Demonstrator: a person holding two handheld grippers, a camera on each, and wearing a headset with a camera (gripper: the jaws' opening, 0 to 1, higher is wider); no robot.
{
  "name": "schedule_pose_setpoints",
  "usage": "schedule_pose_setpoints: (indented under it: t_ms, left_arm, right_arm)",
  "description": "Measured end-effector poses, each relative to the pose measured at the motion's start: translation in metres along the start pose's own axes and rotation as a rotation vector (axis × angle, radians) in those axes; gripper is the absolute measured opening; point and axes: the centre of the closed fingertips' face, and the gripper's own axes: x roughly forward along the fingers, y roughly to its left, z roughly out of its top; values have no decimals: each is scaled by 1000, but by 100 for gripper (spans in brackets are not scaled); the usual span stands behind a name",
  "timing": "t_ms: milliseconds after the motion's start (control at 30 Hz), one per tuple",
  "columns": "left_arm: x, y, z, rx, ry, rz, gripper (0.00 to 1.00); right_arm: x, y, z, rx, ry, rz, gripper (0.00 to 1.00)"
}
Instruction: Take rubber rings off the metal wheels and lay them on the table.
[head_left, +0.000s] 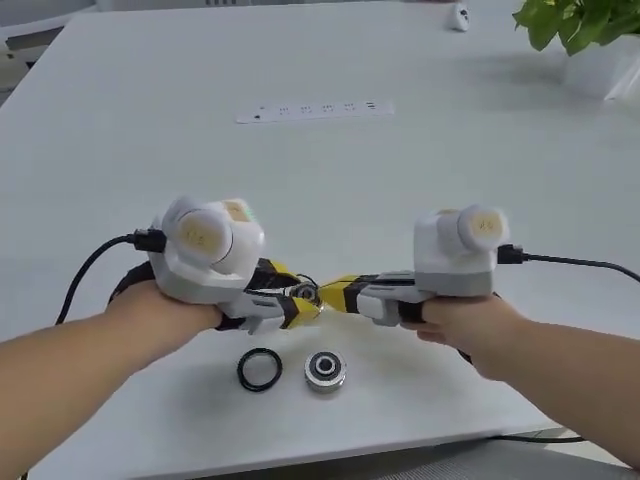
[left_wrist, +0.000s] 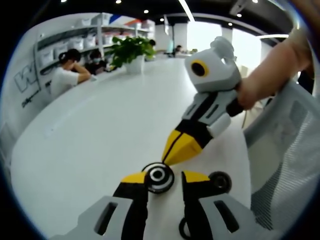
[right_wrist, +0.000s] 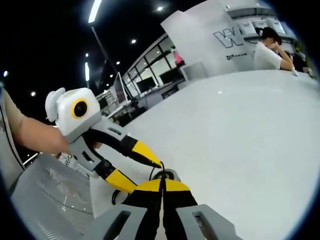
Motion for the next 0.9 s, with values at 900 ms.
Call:
schedule_pose_setpoints:
  t_ms: [900]
  left_arm:
    - [-51,-20,14,-12,-73,-30,59]
  right_arm:
    - [-7,22,15,-7,-26,43,0]
